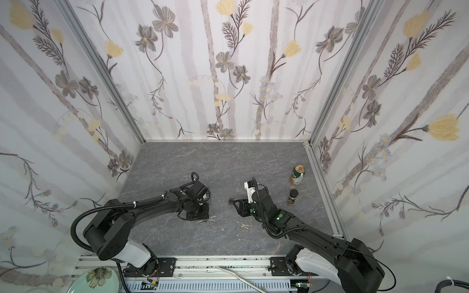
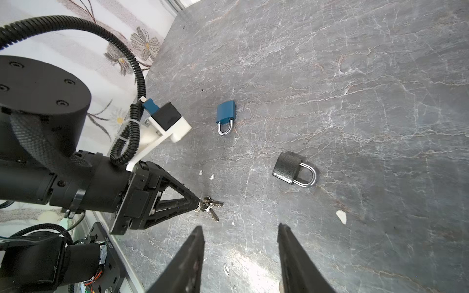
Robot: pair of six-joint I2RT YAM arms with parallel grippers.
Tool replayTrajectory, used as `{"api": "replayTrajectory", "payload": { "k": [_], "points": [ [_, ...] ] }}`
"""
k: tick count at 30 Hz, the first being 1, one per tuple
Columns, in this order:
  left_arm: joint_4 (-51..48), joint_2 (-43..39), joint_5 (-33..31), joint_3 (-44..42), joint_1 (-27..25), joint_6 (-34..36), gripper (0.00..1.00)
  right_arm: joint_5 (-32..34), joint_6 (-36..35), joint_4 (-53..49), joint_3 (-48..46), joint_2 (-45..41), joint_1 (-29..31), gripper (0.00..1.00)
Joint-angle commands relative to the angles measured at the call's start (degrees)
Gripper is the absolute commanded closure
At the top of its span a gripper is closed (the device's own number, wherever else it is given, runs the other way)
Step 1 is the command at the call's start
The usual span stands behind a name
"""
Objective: Unlock with the key
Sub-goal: 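Lower the left gripper onto the silver key bunch and close on its ring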
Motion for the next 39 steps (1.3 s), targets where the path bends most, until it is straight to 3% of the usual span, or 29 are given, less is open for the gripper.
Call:
{"api": "replayTrajectory", "payload": {
  "k": [1,10,17,24,26,27,33,39],
  "points": [
    [-1.24,0.78,-1.74,0.71,-0.40,0.91,0.79,0.60,0.55,2.61,0.16,0.57,0.05,0.52],
    [-2.62,1.69,-2.16,2.10,-1.46,2.43,1.00,0.59,0.66,2.75,0.29,1.30,0.05,0.52],
    [-5.85,-0.64,-1.90,5.40,-2.00,5.21,1.00,-0.12,-0.68,2.32,0.50,0.51,0.05,0.54],
    [-14.27,-4.56,-0.94,14.12,-2.00,12.97,1.00,-5.64,-9.21,5.67,-2.38,-5.68,0.05,0.55],
    [-16.24,-4.53,-2.75,15.23,-2.00,13.78,0.81,-4.99,-10.20,5.08,-2.70,-7.47,-0.02,0.52],
    [-16.84,-4.16,-3.49,15.25,-2.00,14.04,0.76,-5.05,-10.57,4.63,-2.72,-8.02,0.00,0.50],
    [-15.58,0.54,-3.43,11.83,-1.97,11.28,0.67,-6.71,-9.70,3.40,-2.57,-7.35,0.01,0.52],
    [-9.70,3.64,-3.06,7.82,-1.98,7.64,0.69,-8.96,-8.06,5.31,-3.72,-6.11,0.05,0.52]
  ]
}}
